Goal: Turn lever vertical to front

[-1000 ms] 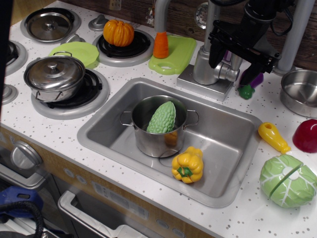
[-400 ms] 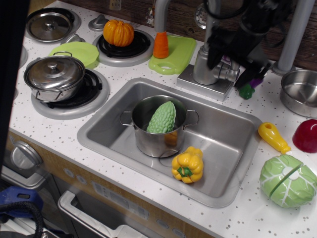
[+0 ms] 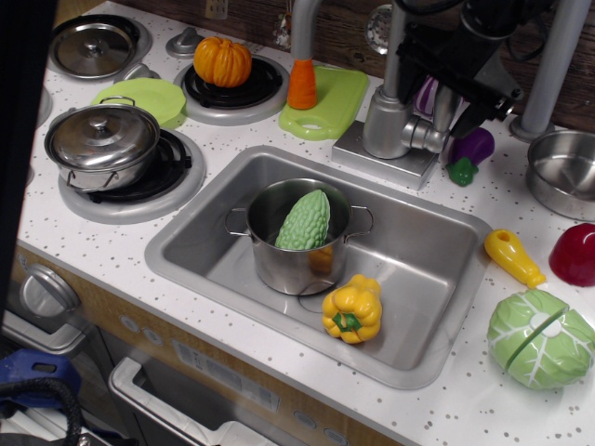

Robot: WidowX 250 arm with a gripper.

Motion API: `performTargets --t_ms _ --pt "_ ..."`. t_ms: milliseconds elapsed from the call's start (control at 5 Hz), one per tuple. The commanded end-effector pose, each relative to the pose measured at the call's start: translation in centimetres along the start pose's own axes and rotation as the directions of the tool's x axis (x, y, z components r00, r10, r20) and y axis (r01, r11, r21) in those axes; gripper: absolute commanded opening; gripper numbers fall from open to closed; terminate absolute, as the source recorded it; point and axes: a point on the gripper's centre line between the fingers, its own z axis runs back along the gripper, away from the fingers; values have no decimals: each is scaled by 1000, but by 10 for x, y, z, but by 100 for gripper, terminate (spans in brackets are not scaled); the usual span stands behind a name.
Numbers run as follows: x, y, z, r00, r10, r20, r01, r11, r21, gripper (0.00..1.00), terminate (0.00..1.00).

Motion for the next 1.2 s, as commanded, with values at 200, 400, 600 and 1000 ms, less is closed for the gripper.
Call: performTargets --t_ms 200,400,600,1000 --pt "35 7 38 989 37 141 -36 999 -5 0 0" --pt "30 1 34 987 60 146 -57 998 -22 0 0" --pt "19 -5 31 985 91 144 -88 996 -33 0 0" --pt "-14 -19 32 982 162 101 -157 986 -56 0 0"
